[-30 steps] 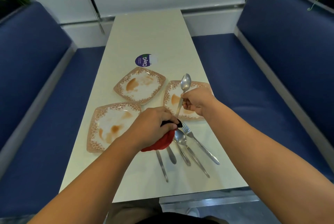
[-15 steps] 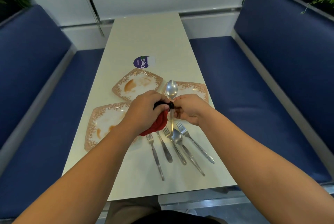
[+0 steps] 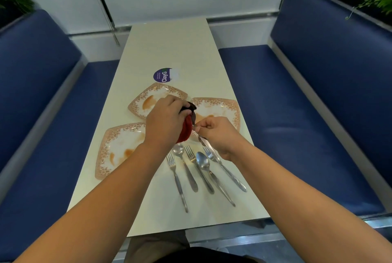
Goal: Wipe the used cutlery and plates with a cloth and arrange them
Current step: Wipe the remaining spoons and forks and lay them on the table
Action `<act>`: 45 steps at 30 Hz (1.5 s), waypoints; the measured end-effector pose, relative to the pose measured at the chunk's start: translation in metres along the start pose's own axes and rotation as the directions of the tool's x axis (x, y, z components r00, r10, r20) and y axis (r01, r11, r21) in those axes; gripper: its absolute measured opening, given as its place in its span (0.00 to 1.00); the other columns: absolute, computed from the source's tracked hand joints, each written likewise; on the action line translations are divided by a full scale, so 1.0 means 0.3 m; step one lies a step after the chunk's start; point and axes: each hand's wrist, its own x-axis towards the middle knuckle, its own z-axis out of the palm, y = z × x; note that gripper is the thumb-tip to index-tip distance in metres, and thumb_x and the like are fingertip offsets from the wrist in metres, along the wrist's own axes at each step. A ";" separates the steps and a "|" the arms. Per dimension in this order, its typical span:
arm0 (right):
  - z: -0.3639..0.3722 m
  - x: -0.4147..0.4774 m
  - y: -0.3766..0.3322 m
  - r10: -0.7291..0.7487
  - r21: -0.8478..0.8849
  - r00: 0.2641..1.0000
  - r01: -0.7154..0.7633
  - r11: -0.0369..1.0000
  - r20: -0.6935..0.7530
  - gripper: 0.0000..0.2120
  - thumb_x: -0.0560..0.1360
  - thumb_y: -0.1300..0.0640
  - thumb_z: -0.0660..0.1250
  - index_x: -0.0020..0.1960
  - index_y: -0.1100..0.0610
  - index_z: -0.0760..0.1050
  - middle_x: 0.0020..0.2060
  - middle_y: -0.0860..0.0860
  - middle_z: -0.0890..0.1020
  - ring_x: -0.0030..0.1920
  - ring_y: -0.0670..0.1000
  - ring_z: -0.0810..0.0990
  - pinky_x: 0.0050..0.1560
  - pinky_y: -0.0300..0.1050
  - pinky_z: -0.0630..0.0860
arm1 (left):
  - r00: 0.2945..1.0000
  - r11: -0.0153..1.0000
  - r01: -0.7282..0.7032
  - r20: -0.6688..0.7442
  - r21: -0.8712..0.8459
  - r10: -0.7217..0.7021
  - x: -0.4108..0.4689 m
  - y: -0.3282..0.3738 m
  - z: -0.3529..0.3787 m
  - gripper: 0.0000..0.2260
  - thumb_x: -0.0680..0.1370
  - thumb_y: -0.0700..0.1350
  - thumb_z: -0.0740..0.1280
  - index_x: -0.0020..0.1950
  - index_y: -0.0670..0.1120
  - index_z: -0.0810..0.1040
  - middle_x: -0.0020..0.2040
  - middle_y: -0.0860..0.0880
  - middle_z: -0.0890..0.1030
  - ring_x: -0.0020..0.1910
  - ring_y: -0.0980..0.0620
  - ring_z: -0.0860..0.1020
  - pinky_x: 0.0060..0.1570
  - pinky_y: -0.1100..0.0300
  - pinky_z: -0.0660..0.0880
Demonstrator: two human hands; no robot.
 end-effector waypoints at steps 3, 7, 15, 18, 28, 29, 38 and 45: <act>-0.009 -0.005 -0.004 -0.005 0.009 1.000 0.005 1.000 -0.015 0.06 0.76 0.67 0.68 0.41 0.63 0.79 0.32 0.54 0.79 0.32 0.48 0.75 0.36 0.38 0.74 | 0.998 0.996 0.040 0.046 -0.074 -0.037 -0.025 0.032 0.016 0.06 0.79 0.47 0.69 0.54 0.50 0.82 0.53 0.54 0.80 0.53 0.52 0.75 0.49 0.57 0.72; -0.025 -0.018 0.010 0.003 -0.014 1.000 -0.003 1.000 0.008 0.06 0.76 0.67 0.68 0.40 0.61 0.79 0.33 0.54 0.78 0.33 0.49 0.75 0.38 0.41 0.73 | 0.996 0.997 -0.004 0.093 -0.073 0.011 -0.036 0.026 0.018 0.06 0.78 0.49 0.69 0.54 0.53 0.82 0.52 0.55 0.79 0.52 0.52 0.77 0.49 0.54 0.74; -0.021 -0.032 0.044 0.033 -0.009 0.999 -0.033 0.999 0.006 0.06 0.76 0.62 0.71 0.41 0.55 0.80 0.34 0.50 0.79 0.34 0.46 0.74 0.41 0.40 0.72 | 0.863 0.586 0.492 0.275 -0.644 -0.423 0.066 -0.041 -0.052 0.02 0.80 0.45 0.69 0.49 0.49 0.81 0.43 0.51 0.82 0.41 0.52 0.80 0.41 0.63 0.77; -0.015 -0.035 0.056 0.027 0.041 0.999 -0.028 0.999 0.038 0.04 0.77 0.63 0.71 0.43 0.58 0.80 0.31 0.48 0.79 0.30 0.42 0.75 0.37 0.37 0.73 | 0.812 0.380 0.545 0.357 -0.748 -0.462 0.061 -0.041 -0.062 0.04 0.83 0.46 0.65 0.54 0.47 0.78 0.45 0.47 0.81 0.38 0.52 0.81 0.37 0.57 0.80; 0.036 -0.030 -0.006 -0.025 0.082 0.999 0.023 0.996 0.025 0.05 0.75 0.73 0.65 0.42 0.72 0.79 0.32 0.59 0.76 0.31 0.52 0.71 0.34 0.47 0.70 | 0.775 0.251 0.618 0.522 -0.745 -0.356 -0.028 0.031 -0.021 0.18 0.81 0.58 0.61 0.54 0.45 0.79 0.46 0.44 0.86 0.41 0.45 0.85 0.38 0.53 0.82; 0.037 -0.026 -0.002 -0.026 0.071 0.999 0.025 0.997 0.020 0.05 0.74 0.74 0.63 0.44 0.75 0.77 0.32 0.60 0.75 0.32 0.53 0.70 0.36 0.49 0.68 | 0.792 0.309 0.602 0.503 -0.736 -0.345 -0.031 0.023 -0.013 0.13 0.81 0.54 0.64 0.55 0.45 0.79 0.49 0.44 0.86 0.46 0.44 0.85 0.45 0.49 0.83; -0.004 -0.040 -0.010 0.020 -0.069 0.984 -0.008 0.998 0.177 0.15 0.79 0.57 0.67 0.43 0.70 0.79 0.37 0.63 0.79 0.34 0.54 0.73 0.37 0.43 0.73 | 0.931 0.889 0.340 0.244 -0.305 -0.273 0.033 -0.028 -0.006 0.13 0.81 0.53 0.65 0.53 0.43 0.77 0.44 0.50 0.80 0.45 0.49 0.79 0.45 0.53 0.75; -0.031 -0.078 -0.037 0.093 0.004 0.934 -0.100 0.995 0.344 0.16 0.83 0.59 0.61 0.46 0.69 0.80 0.30 0.57 0.77 0.27 0.51 0.74 0.31 0.40 0.73 | 0.915 0.880 0.404 0.121 -0.250 -0.386 0.042 -0.043 -0.015 0.18 0.83 0.56 0.59 0.45 0.43 0.71 0.38 0.51 0.75 0.35 0.55 0.73 0.32 0.63 0.66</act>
